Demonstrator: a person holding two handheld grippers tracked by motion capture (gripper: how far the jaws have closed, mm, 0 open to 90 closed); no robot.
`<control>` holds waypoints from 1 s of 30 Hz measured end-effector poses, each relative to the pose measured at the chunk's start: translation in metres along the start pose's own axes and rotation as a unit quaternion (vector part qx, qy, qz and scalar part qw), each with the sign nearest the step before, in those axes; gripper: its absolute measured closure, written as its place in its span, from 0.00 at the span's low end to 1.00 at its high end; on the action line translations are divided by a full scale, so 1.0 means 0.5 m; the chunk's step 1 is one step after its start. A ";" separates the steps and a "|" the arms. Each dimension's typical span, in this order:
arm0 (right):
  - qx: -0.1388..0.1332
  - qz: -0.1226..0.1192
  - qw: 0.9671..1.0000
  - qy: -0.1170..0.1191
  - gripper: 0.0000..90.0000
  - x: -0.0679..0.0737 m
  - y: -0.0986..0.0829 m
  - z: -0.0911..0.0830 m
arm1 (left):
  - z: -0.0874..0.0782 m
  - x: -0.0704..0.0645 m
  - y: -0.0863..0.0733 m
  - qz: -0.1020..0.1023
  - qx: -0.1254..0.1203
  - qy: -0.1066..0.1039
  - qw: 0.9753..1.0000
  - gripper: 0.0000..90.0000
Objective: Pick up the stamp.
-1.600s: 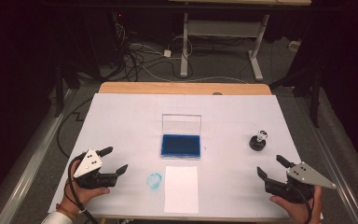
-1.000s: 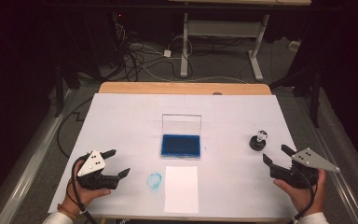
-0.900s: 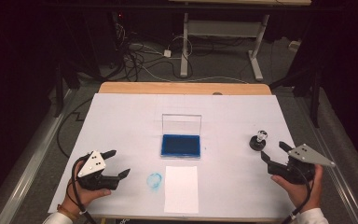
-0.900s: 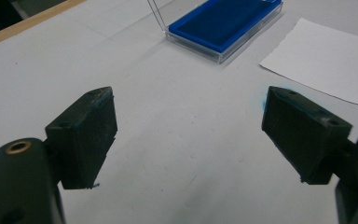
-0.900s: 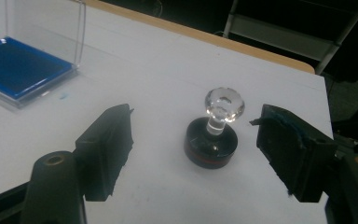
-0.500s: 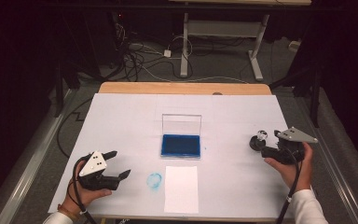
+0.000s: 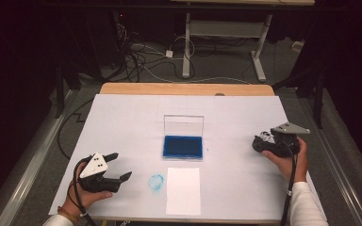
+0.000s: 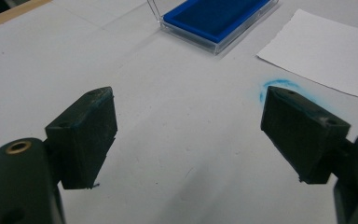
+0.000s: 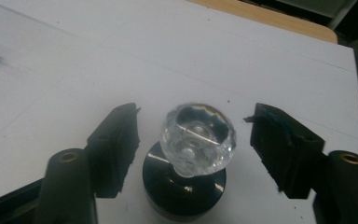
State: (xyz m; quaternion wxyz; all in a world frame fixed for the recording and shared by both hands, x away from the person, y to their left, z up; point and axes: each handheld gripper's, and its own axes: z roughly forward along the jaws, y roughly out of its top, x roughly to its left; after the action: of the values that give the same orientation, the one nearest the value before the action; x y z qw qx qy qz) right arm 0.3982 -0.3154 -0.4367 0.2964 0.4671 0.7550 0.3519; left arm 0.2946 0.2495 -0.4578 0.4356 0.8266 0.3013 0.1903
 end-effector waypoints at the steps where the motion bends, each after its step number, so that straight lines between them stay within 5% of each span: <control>1: -0.001 -0.002 1.000 0.001 0.44 -0.001 0.001 0.001 | 0.000 0.000 0.000 0.000 0.001 0.000 1.000 0.20; 9: -0.002 -0.001 1.000 -0.005 0.58 -0.002 0.001 0.000 | 0.001 -0.001 -0.001 0.003 0.005 -0.003 1.000 0.20; 30: 0.004 -0.002 1.000 -0.004 0.64 0.001 0.003 0.017 | 0.011 -0.005 0.000 0.015 0.026 -0.005 1.000 0.20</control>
State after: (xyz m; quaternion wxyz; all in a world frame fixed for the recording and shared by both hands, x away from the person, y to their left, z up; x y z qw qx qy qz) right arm 0.4054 -0.3120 -0.4403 0.2983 0.4684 0.7559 0.3467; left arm 0.2960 0.2445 -0.4612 0.4129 0.8428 0.2918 0.1846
